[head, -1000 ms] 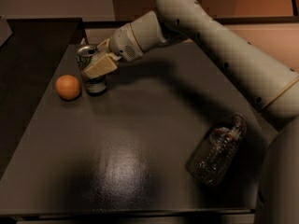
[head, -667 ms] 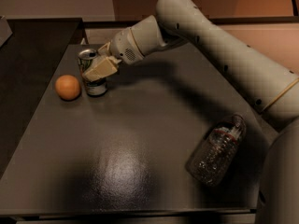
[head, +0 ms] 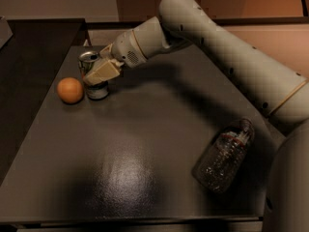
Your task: Move 7up can near orange
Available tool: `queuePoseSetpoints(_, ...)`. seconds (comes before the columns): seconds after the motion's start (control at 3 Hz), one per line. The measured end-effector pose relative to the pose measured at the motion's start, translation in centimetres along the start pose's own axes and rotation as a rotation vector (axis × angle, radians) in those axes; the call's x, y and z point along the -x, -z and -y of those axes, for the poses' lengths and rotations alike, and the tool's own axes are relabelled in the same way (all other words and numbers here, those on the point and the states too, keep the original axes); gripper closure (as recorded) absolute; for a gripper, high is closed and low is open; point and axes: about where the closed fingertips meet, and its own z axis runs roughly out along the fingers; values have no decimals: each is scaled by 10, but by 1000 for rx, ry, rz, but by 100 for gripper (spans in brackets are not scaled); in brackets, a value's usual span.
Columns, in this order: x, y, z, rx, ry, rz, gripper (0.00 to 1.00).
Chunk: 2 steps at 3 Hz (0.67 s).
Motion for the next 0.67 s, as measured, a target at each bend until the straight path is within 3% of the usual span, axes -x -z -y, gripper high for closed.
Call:
queuePoseSetpoints(0.33,0,-2,-1,5,1,0,0)
queuePoseSetpoints(0.67,0,-3,-1,5,1,0,0)
